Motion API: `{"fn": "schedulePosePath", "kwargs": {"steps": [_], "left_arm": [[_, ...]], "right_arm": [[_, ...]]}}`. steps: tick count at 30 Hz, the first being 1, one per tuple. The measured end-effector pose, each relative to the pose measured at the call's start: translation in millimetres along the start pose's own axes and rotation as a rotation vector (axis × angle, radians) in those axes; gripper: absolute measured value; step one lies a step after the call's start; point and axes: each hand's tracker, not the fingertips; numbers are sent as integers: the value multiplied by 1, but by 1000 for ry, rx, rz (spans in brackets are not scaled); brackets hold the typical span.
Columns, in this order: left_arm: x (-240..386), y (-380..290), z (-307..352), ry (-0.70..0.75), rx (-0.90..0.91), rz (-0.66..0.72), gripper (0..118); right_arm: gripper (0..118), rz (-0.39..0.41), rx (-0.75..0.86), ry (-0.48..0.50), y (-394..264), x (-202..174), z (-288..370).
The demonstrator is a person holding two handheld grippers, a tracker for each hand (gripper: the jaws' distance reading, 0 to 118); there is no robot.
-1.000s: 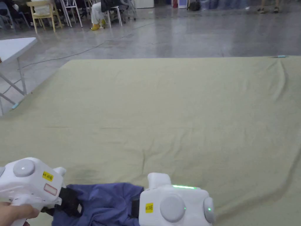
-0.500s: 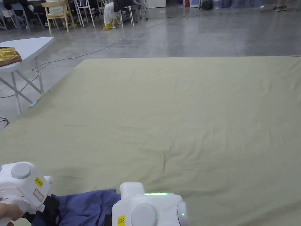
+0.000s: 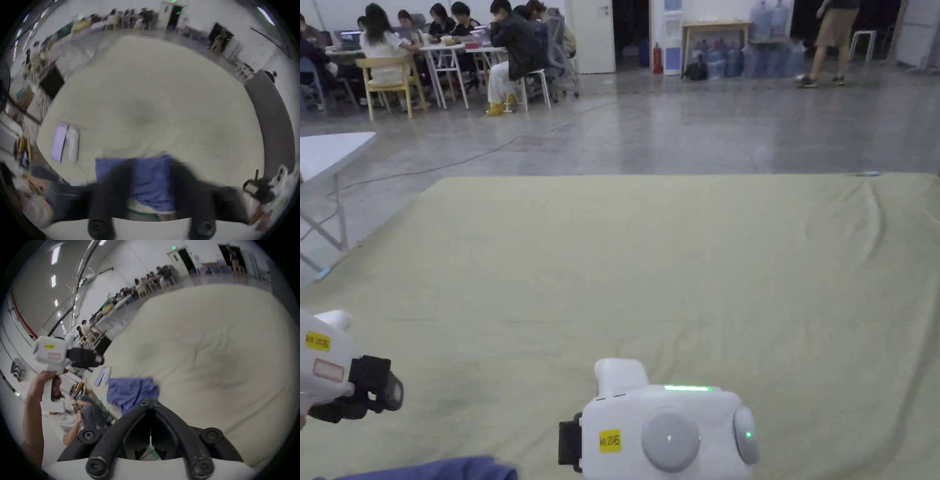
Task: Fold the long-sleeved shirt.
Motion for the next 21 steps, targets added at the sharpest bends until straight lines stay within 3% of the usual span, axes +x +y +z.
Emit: {"fn": "schedulePosePath", "kwargs": {"steps": [3, 5, 10, 15, 21], "left_arm": [[71, 8, 50, 15, 243, -123, 0], [111, 12, 86, -69, 397, -148, 0], [212, 3, 153, -118, 678, -215, 0], [278, -30, 185, -173, 901, -196, 0], [307, -57, 182, -171, 900, -156, 0]], "right_arm": [[0, 47, 203, -113, 41, 27, 74], [0, 72, 335, -186, 66, 41, 129], [0, 149, 656, -353, 97, 58, 259], [0, 221, 761, -470, 93, 76, 327], [0, 212, 779, -534, 67, 107, 354]]}}
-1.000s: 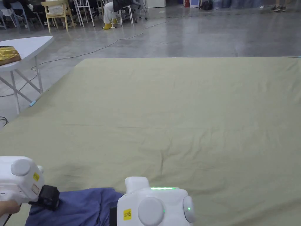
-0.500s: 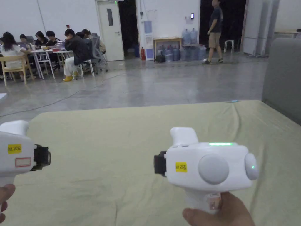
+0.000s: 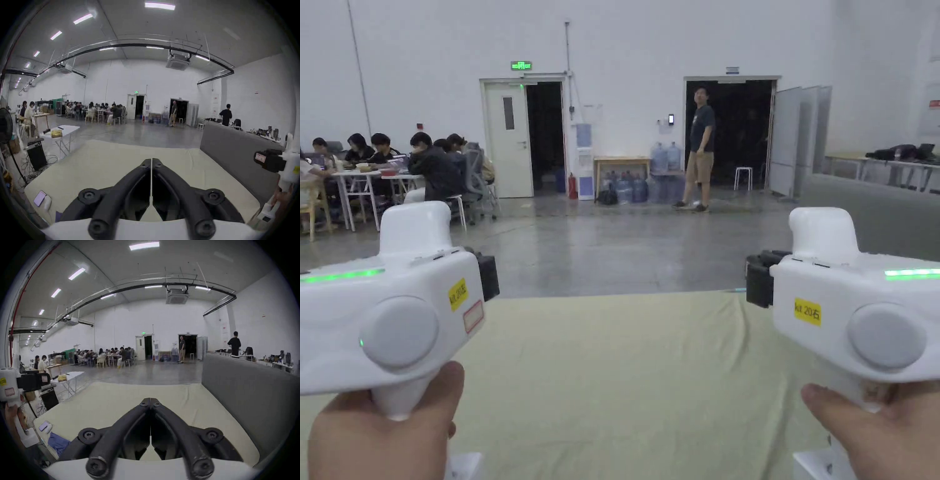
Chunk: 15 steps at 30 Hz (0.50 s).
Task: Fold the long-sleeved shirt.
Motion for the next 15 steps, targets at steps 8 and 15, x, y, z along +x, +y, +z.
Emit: {"fn": "schedulePosePath", "kwargs": {"steps": [8, 15], "left_arm": [[24, -40, 3, 90, -46, -87, 0], [30, -38, 8, 74, -51, -89, 0]], "right_arm": [[0, -18, -30, -7, -25, 13, 10], [0, -36, -30, 18, -26, 6, 12]]}}
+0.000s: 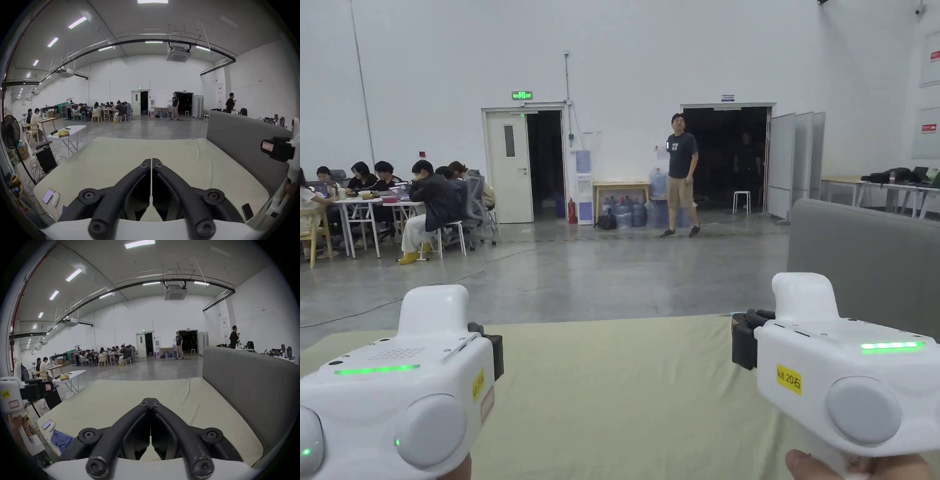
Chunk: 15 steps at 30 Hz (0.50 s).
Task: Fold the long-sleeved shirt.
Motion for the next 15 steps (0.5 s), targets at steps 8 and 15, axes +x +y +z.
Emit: {"fn": "schedulePosePath", "kwargs": {"steps": [8, 15], "left_arm": [[-5, 1, 1, -21, -24, 29, 0], [-5, 3, 0, 23, -11, -1, 116]], "right_arm": [[0, 4, -5, 9, 1, -5, -2], [118, -22, -14, -56, 4, -6, -10]]}}
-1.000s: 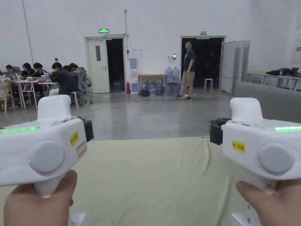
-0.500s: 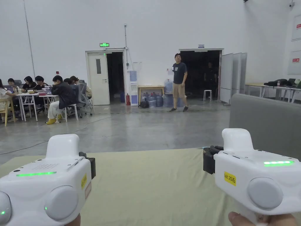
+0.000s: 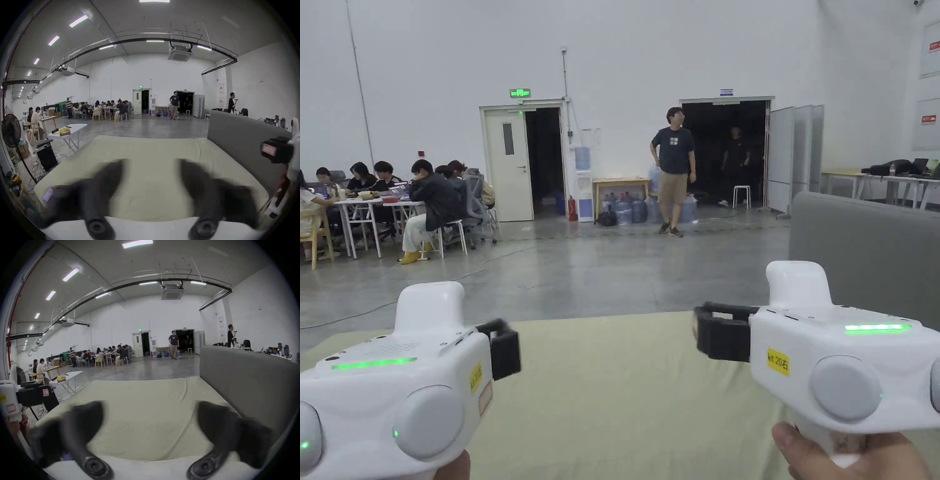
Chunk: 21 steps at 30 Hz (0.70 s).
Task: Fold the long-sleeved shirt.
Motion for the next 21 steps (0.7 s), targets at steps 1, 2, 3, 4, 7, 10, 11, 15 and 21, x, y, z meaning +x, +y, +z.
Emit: {"fn": "schedulePosePath", "kwargs": {"steps": [1, 2, 3, 4, 7, 10, 11, 15, 21], "left_arm": [[-1, 0, -3, -2, -4, 3, 115], [-6, -3, 6, 10, 91, 6, 117], [-5, -1, 9, -13, 73, 26, 117], [-7, 0, 11, -10, 48, 21, 117], [-7, 2, 15, 12, 53, 22, 117], [-4, 0, 3, 16, 45, 4, 117], [-4, -1, 3, 10, 44, 5, 117], [-2, -2, 2, -8, 27, 12, 117], [-1, -4, -1, -13, 7, 13, 117]], "right_arm": [[118, 4, 17, 17, -3, 2, 2], [118, 1, 38, 25, -4, 0, 3], [118, -11, 42, 26, -3, 0, 4], [118, -13, 36, 31, -3, -1, 3], [118, -8, 7, 62, -4, -2, 2], [118, -3, -12, 62, -7, -9, -1], [118, -6, -10, 61, -5, -7, 1], [118, -41, -11, 86, -5, -5, 1], [118, 0, -31, 41, -8, -13, -3]]}}
